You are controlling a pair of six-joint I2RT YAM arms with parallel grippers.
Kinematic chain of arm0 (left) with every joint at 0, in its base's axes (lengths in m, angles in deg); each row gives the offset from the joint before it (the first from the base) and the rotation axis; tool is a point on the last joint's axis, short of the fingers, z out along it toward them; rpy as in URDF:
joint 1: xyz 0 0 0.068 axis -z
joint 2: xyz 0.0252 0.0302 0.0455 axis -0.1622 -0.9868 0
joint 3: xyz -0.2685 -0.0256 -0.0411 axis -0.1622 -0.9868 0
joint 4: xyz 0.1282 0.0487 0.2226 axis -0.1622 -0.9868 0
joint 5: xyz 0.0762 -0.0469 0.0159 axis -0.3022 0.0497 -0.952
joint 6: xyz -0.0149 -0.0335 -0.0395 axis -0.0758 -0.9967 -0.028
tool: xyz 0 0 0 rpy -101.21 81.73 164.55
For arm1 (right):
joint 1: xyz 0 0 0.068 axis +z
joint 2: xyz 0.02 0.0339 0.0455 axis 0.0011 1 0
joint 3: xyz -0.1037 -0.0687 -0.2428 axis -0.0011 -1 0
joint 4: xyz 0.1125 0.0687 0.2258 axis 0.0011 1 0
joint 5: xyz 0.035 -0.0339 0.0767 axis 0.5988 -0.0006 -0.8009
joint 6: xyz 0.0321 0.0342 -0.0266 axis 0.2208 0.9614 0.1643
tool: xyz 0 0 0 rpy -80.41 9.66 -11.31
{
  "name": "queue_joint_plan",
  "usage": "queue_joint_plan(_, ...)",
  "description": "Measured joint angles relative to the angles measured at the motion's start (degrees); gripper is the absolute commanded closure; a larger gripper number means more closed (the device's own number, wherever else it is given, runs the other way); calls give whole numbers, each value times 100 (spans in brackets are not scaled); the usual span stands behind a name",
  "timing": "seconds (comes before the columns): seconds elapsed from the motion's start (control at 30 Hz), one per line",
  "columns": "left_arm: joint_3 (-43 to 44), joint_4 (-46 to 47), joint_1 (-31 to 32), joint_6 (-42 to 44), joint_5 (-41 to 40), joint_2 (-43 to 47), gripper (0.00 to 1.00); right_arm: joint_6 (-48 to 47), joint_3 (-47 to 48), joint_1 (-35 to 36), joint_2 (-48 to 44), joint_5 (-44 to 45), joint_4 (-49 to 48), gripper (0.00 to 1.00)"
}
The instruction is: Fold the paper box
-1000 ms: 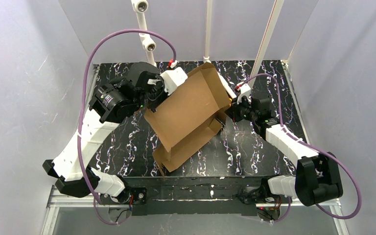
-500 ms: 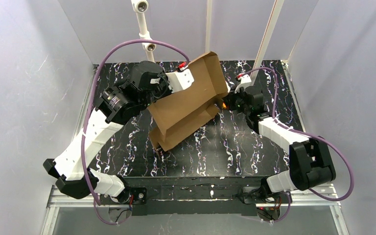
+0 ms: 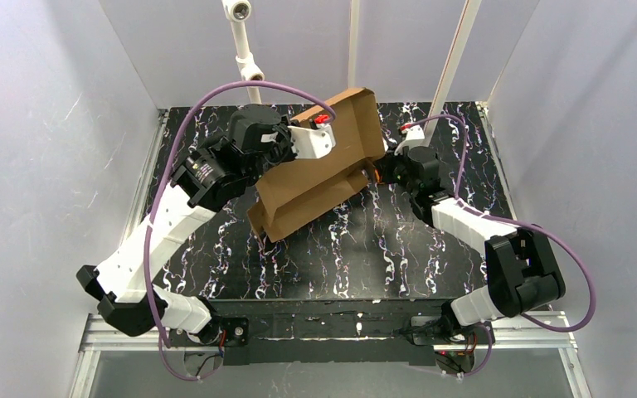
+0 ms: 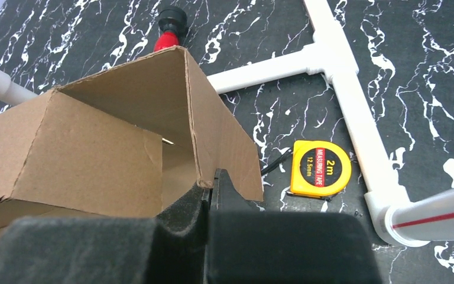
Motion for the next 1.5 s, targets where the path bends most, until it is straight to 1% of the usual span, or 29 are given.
queue_joint_plan(0.07, 0, 28, 0, 52, -90, -48, 100, 0, -13, 63, 33, 26, -4, 95)
queue_joint_plan(0.13, 0, 35, 0, 96, -157, -76, 100, -26, -61, 111, 35, 39, -4, 88)
queue_joint_plan(0.37, -98, 109, 0, 181, -273, -83, 100, -249, -184, 151, 9, -63, 157, 83)
queue_joint_plan(0.5, -175, 114, 0, 201, -275, -81, 100, -299, -184, 151, -46, -321, 260, 70)
queue_joint_plan(0.57, -212, 111, 0, 201, -278, -81, 100, -328, -177, 151, -63, -496, 330, 66)
queue_joint_plan(0.77, -409, 173, 0, 195, -293, 31, 100, -498, -127, 151, -70, -1051, 697, 65)
queue_joint_plan(0.8, -459, 199, 0, 184, -286, 66, 100, -535, -114, 151, -83, -1115, 765, 61)
queue_joint_plan(0.83, -487, 201, 0, 177, -271, 90, 100, -595, -98, 151, -101, -1169, 848, 64)
queue_joint_plan(0.87, -505, 203, 0, 173, -260, 105, 100, -627, -87, 151, -118, -1193, 901, 64)
queue_joint_plan(1.0, -590, 240, 11, 155, -197, 192, 100, -1241, 120, 142, -251, -1209, 1338, 54)
queue_joint_plan(1.13, -662, 264, 13, 155, -118, 293, 100, -2264, 446, 63, -400, -1480, 1829, 40)
queue_joint_plan(1.2, -673, 260, 22, 155, -92, 343, 100, -2625, 535, 11, -487, -1655, 1980, 32)
queue_joint_plan(1.27, -673, 260, 26, 153, -70, 396, 100, -2848, 584, -50, -531, -1801, 2026, 27)
queue_joint_plan(1.4, -695, 262, 35, 129, -46, 485, 100, -2962, 590, -181, -531, -2002, 2006, 26)
queue_joint_plan(1.5, -739, 247, 37, 101, -13, 535, 100, -2874, 557, -240, -485, -2065, 1668, 27)
